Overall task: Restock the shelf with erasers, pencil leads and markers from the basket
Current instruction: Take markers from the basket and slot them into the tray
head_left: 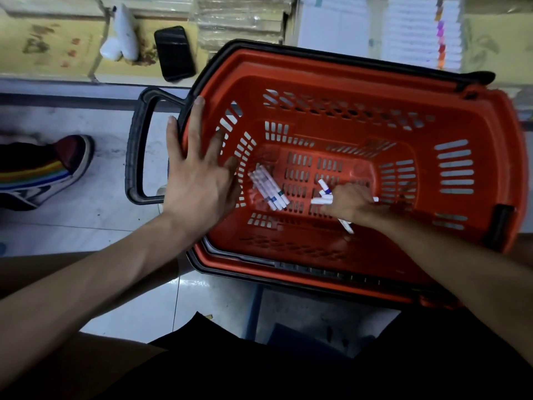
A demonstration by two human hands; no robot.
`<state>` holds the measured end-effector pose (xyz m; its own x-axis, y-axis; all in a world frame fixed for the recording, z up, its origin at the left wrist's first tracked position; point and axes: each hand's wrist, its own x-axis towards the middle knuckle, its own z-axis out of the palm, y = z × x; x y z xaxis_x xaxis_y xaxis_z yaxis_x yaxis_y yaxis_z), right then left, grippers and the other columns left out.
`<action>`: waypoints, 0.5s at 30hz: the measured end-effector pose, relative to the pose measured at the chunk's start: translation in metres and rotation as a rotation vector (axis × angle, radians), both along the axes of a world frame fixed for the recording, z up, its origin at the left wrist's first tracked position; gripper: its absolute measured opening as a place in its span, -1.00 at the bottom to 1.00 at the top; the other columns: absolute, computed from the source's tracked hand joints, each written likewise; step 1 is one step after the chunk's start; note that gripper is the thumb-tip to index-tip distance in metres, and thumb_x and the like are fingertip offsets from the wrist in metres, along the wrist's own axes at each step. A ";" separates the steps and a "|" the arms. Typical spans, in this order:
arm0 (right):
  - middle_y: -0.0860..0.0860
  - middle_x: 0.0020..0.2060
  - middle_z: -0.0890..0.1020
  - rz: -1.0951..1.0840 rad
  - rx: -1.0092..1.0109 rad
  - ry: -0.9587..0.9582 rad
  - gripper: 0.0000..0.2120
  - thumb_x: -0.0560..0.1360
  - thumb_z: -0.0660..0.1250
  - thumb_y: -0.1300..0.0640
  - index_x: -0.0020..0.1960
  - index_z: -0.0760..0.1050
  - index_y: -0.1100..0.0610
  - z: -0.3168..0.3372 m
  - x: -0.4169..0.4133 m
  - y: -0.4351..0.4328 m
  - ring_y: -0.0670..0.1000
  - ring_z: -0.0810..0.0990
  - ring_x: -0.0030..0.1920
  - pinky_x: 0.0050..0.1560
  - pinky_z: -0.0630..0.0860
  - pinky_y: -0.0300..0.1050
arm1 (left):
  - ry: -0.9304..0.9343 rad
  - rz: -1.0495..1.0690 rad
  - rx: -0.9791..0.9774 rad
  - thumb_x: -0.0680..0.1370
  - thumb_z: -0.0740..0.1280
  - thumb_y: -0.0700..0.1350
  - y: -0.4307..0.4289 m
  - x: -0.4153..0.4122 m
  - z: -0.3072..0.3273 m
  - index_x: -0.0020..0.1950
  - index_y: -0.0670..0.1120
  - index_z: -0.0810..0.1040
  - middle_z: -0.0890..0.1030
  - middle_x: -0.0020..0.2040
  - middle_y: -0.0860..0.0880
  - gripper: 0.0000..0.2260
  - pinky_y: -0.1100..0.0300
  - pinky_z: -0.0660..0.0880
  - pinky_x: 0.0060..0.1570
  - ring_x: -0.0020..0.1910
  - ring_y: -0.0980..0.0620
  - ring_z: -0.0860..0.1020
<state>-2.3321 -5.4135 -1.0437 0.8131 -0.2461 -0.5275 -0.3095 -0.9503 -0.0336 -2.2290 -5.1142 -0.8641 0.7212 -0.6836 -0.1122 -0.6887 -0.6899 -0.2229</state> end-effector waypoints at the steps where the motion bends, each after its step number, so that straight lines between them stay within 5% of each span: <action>1: 0.02 -0.37 0.60 -0.098 0.070 -0.029 -0.58 0.45 0.35 -0.26 -0.31 0.45 0.09 0.003 0.003 0.002 0.13 0.66 -0.22 -0.24 0.40 -0.11 | -0.005 -0.001 0.011 0.58 0.26 0.16 0.000 0.000 0.000 0.32 -0.09 0.60 0.38 0.51 -0.28 -0.55 -0.52 -0.03 0.44 0.61 -0.42 -0.24; 4: 0.00 -0.45 0.57 -0.505 0.411 -0.146 -0.65 0.44 0.40 -0.13 -0.37 0.50 0.10 0.022 0.017 0.016 0.06 0.60 -0.37 -0.31 0.43 -0.12 | -0.017 0.000 0.036 0.59 0.23 0.18 0.000 -0.001 -0.001 0.33 -0.07 0.60 0.37 0.52 -0.26 -0.54 -0.52 -0.03 0.45 0.61 -0.42 -0.26; 9: 0.26 -0.18 0.72 -0.984 0.992 -0.224 -0.81 0.55 0.36 0.13 -0.09 0.58 0.27 0.036 0.034 0.056 0.22 0.75 -0.20 -0.16 0.69 0.15 | -0.009 0.002 0.032 0.58 0.23 0.20 0.000 -0.001 0.001 0.32 -0.07 0.61 0.36 0.53 -0.26 -0.53 -0.51 -0.03 0.45 0.61 -0.41 -0.26; 11: 0.29 -0.24 0.70 -1.088 1.109 -0.203 -0.82 0.60 0.33 0.20 0.00 0.54 0.35 0.035 0.030 0.079 0.19 0.73 -0.30 -0.21 0.68 0.17 | -0.010 0.005 0.032 0.57 0.22 0.21 -0.001 -0.001 0.002 0.33 -0.07 0.60 0.35 0.54 -0.25 -0.52 -0.51 -0.03 0.45 0.61 -0.41 -0.27; 15: 0.02 -0.51 0.61 -0.984 1.083 -0.011 -0.76 0.61 0.37 0.13 -0.04 0.54 0.33 0.035 0.015 0.115 -0.02 0.63 -0.50 -0.51 0.54 -0.16 | -0.015 -0.005 0.017 0.57 0.20 0.22 -0.001 -0.002 0.003 0.42 -0.08 0.54 0.33 0.56 -0.24 -0.45 -0.51 -0.03 0.46 0.61 -0.40 -0.26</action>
